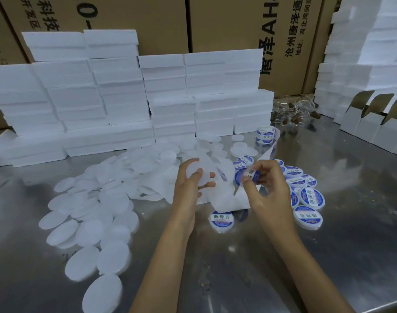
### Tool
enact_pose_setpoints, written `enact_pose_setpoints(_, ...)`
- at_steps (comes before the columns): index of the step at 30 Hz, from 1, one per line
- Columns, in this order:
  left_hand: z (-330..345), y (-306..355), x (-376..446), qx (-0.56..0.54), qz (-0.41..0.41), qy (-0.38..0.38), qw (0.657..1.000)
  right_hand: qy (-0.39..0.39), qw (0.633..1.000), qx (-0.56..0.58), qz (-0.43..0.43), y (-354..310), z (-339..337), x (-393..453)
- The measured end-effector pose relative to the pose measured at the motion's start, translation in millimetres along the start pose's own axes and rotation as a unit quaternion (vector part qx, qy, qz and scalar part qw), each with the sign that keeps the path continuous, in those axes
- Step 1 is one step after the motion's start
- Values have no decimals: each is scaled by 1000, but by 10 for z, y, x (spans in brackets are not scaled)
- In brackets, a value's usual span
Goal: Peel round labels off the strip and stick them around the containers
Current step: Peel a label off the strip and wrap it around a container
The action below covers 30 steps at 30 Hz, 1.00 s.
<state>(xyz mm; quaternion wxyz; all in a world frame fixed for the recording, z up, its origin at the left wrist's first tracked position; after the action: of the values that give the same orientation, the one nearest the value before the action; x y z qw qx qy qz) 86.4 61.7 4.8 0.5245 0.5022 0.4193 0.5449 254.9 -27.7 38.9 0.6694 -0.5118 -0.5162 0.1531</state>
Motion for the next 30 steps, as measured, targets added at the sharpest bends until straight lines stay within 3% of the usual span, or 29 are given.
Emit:
enact_pose_setpoints(5,79,134,-31,-117,2,-28,993,-77,992,86,41,-114,463,204)
enact_pose_setpoints(10,143,125,-33,-172,-11,-74,982,-81,991,84,59,-63,721,237)
enact_pose_setpoints(23,246,118,-15,-96,28,-78,992,-73,991,82,70,-46,702,207)
enact_pose_setpoints(30,308,133,-34,2,78,-95,992,-47,997,-36,50,-72,596,191)
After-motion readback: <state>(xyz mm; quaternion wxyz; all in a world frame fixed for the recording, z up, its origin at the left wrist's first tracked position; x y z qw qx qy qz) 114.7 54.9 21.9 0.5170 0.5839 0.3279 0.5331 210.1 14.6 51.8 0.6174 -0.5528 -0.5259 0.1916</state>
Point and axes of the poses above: each hand's wrist, its own x-axis towards the middle knuckle, its own z-axis out of the palm, y = z × x, the point moved 7 cm from there along x, towards the middle knuckle, and after that the axes turned 3 degrees about z, right-handed, at the moved point
